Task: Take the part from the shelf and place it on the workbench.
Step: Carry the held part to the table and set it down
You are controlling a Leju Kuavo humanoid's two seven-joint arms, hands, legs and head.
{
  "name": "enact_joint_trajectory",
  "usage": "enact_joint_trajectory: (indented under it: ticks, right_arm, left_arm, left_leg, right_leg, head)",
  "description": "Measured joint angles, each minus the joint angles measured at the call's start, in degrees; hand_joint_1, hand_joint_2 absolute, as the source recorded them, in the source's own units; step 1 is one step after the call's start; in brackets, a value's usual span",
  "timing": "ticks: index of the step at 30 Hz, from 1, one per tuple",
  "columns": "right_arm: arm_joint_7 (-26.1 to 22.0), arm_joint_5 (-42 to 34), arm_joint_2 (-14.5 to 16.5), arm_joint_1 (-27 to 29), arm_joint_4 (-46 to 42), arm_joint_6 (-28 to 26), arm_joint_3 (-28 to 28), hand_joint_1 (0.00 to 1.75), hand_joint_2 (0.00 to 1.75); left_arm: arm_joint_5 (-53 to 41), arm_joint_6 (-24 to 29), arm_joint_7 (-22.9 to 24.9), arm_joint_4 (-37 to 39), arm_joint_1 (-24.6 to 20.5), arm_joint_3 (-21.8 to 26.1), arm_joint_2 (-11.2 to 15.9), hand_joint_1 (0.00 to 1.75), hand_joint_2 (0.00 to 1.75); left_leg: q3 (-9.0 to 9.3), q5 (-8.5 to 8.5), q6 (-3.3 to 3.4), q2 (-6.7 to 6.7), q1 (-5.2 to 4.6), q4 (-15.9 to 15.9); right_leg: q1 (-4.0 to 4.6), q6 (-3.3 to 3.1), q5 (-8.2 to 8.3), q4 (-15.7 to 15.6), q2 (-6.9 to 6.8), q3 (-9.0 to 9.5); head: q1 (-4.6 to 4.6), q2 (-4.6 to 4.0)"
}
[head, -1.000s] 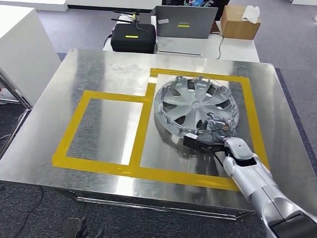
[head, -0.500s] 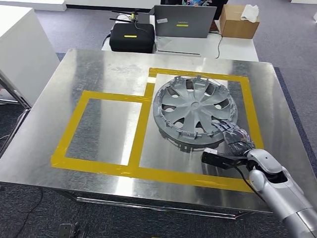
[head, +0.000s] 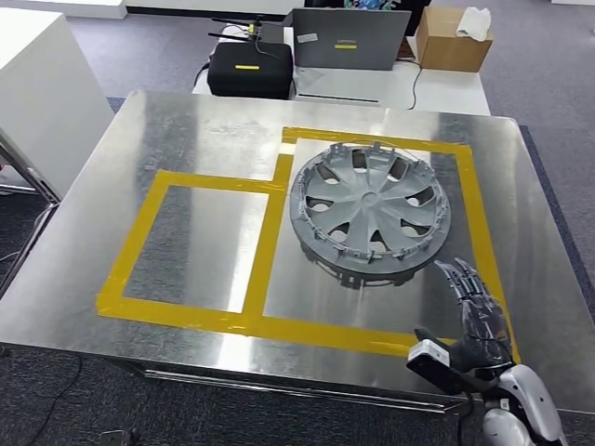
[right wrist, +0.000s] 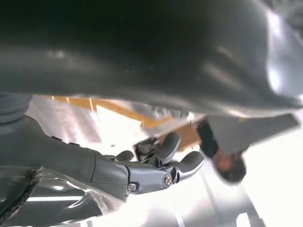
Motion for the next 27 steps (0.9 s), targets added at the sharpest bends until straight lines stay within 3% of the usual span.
enact_joint_trajectory:
  ticks: [2, 3, 4, 7, 9, 13, 15, 17, 18, 20, 23, 24, 25, 26, 27]
  right_arm:
    - [-2.7, -2.3, 3.1, 1.6, 0.2, -3.7, -3.5, 0.0, 0.0]
    - [-4.1, -3.2, 4.7, 2.1, 0.8, -5.4, -5.5, 0.0, 0.0]
    - [-5.5, -3.9, 6.1, 2.5, 1.6, -7.1, -7.7, 0.0, 0.0]
    - [-9.2, -5.8, 10.2, 2.7, 6.4, -10.4, -15.1, 0.0, 0.0]
    - [-11.7, -7.2, 12.4, 2.3, 10.3, -11.6, -20.0, 0.0, 0.0]
    - [-13.1, -7.8, 13.4, 1.8, 12.8, -12.1, -23.1, 0.0, 0.0]
    - [-15.8, -8.5, 14.4, 0.0, 19.1, -12.5, -30.1, 0.0, 0.0]
    - [-19.3, -9.1, 15.6, -2.8, 29.4, -12.8, -40.6, 0.0, 0.0]
    - [-20.4, -9.3, 16.0, -3.9, 33.9, -12.7, -44.8, 0.0, 0.0]
    - [-21.1, -9.9, 16.2, -5.1, 38.8, -12.4, -48.9, 0.0, 0.0]
    - [-22.3, -11.2, 16.3, -6.4, 46.1, -12.4, -55.0, 0.0, 0.0]
    - [-22.7, -11.6, 16.3, -6.6, 48.4, -12.5, -56.9, 0.0, 0.0]
    - [-23.0, -11.9, 16.3, -6.8, 50.3, -12.5, -58.5, 0.0, 0.0]
    - [-23.1, -12.2, 16.3, -7.0, 51.9, -12.5, -59.9, 0.0, 0.0]
    - [-23.2, -12.3, 16.3, -7.2, 53.2, -12.5, -61.0, 0.0, 0.0]
  left_arm:
    - [-0.1, 0.9, 0.0, 0.0, 0.0, 0.4, -0.2, 0.0, 0.0]
    - [-0.2, 1.2, 0.0, 0.0, 0.1, 0.5, -0.4, 0.0, 0.0]
    - [-0.3, 1.6, 0.0, 0.0, 0.1, 0.6, -0.5, 0.0, 0.0]
    - [-1.0, 2.6, 0.0, 0.0, 0.0, 1.0, -1.0, 0.0, 0.0]
    - [-1.6, 3.2, 0.0, 0.1, 0.0, 1.3, -1.2, 0.0, 0.0]
    - [-1.9, 3.4, 0.0, 0.1, 0.0, 1.5, -1.3, 0.0, 0.0]
    - [-2.5, 3.8, 0.0, 0.2, 0.0, 1.9, -1.5, 0.0, 0.0]
    - [-3.5, 4.3, 0.0, 0.4, -0.2, 2.5, -1.8, 0.0, 0.0]
    - [-3.9, 4.5, 0.1, 0.4, -0.2, 2.8, -1.9, 0.0, 0.0]
    - [-4.4, 4.9, 0.2, 0.5, -0.1, 3.2, -1.9, 0.0, 0.0]
    - [-5.0, 5.8, 0.5, 0.6, -0.1, 3.7, -2.1, 0.0, 0.0]
    - [-5.2, 6.0, 0.6, 0.7, -0.2, 3.8, -2.2, 0.0, 0.0]
    - [-5.4, 6.2, 0.6, 0.7, -0.2, 3.9, -2.3, 0.0, 0.0]
    - [-5.4, 6.3, 0.7, 0.7, -0.2, 4.0, -2.3, 0.0, 0.0]
    - [-5.5, 6.4, 0.8, 0.7, -0.2, 4.0, -2.3, 0.0, 0.0]
  left_leg:
    - [0.28, 0.31, 0.4, -0.02, 0.2, -0.5]
    - [0.42, 0.53, 0.64, -0.03, 0.33, -0.8]
    - [0.5, 0.75, 0.87, -0.01, 0.47, -1.2]
    - [0.08, 1.15, 1.11, -0.02, 0.47, -1.3]
    - [-0.34, 1.5, 1.02, -0.08, 0.45, -1.3]
    - [-0.6, 1.73, 0.89, -0.14, 0.47, -1.3]
    - [-1.11, 2.35, 0.18, -0.33, 0.52, -1.0]
    - [-1.65, 3.45, -1.11, -0.66, 0.53, -0.9]
    - [-1.87, 3.67, -1.69, -0.75, 0.54, -0.7]
    - [-2.61, 0.86, -2.36, -0.55, 0.67, 1.3]
    - [-4.64, -7.88, -3.03, -0.29, 0.79, 11.7]
    - [-4.7, -9.33, -3.09, -0.27, 0.81, 14.6]
    - [-3.88, -9.5, -3.01, -0.26, 0.8, 15.6]
    - [-1.96, -8.71, -2.79, -0.25, 0.76, 14.1]
    - [0.89, -7.49, -2.38, -0.24, 0.66, 10.6]
  right_leg:
    - [-0.03, 0.31, -0.35, 0.1, 0.18, 0.09]
    - [-0.05, 0.42, -1.28, 1.0, 0.58, -0.23]
    - [-0.08, 0.52, -2.84, 2.9, 1.08, -1.02]
    - [-0.17, 0.77, -8.58, 13.3, 2.06, -5.39]
    - [-0.23, 0.92, -9.2, 16.4, 2.13, -6.54]
    - [-0.29, 0.97, -8.14, 15.5, 2.13, -5.83]
    - [-0.37, 0.73, -5.03, 8.4, 2.29, -2.04]
    - [-0.29, -0.19, -1.89, 1.2, 2.54, 1.32]
    - [-0.26, -0.9, -1.35, 0.4, 2.57, 1.23]
    - [-0.37, -1.91, -0.42, 0.4, 2.29, 0.32]
    - [-0.21, -2.55, 1.07, 0.5, 1.76, -0.96]
    - [-0.1, -2.56, 1.54, 0.6, 1.57, -1.45]
    - [0.03, -2.58, 1.98, 0.7, 1.4, -2.02]
    - [0.18, -2.58, 2.38, 0.8, 1.32, -2.64]
    - [0.33, -2.58, 2.73, 0.9, 1.29, -3.14]
  head:
    - [0.02, 0.0]
    - [0.07, 0.0]
    - [0.13, 0.0]
    - [0.22, 0.0]
    - [0.22, 0.0]
    - [0.21, 0.0]
    - [0.19, 0.0]
    - [0.13, 0.0]
    - [0.09, 0.0]
    - [-0.01, 0.0]
    - [-0.14, 0.0]
    - [-0.15, 0.0]
    - [-0.13, 0.0]
    - [-0.14, 0.0]
    - [-0.15, 0.0]
